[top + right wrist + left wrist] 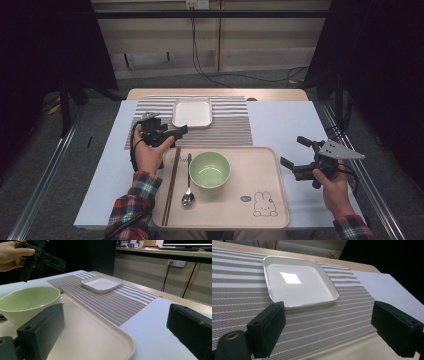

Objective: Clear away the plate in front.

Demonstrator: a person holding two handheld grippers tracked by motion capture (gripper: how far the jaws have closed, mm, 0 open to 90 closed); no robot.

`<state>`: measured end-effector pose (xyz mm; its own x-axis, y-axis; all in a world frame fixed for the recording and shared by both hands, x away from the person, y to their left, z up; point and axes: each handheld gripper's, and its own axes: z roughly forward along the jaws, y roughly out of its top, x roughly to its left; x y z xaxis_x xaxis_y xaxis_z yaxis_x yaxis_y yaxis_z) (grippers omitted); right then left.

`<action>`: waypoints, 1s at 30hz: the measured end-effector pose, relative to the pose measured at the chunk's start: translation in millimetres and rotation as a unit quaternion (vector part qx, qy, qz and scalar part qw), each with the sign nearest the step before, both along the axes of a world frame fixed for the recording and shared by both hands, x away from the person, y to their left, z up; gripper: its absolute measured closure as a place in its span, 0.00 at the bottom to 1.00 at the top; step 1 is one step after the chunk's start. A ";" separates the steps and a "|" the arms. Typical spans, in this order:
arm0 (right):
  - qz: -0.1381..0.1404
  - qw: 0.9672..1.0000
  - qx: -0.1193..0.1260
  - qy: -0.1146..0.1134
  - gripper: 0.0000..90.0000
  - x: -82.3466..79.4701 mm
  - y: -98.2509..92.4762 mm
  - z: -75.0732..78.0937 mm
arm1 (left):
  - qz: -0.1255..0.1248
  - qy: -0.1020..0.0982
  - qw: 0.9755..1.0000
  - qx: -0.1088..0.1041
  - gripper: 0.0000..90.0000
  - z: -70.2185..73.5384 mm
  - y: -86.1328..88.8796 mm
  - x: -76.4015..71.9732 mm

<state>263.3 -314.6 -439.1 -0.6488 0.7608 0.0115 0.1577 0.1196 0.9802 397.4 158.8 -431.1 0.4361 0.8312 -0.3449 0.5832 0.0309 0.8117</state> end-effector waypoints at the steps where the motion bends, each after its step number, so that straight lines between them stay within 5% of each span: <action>1: 0.006 1.000 -0.001 0.004 0.01 -0.1 -0.6 0.1 | 0.005 -0.003 1.000 0.001 0.13 0.2 0.6 1.9; 30: -0.001 1.000 0.002 0.000 0.01 4.4 1.2 -0.6 | 0.095 0.012 0.995 0.018 0.11 -16.1 17.5 49.0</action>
<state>267.6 -313.4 -439.7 -0.6479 0.7616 0.0143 0.1574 0.1155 0.9808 446.3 176.3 -447.2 0.2618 0.9097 -0.3223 0.5883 0.1143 0.8005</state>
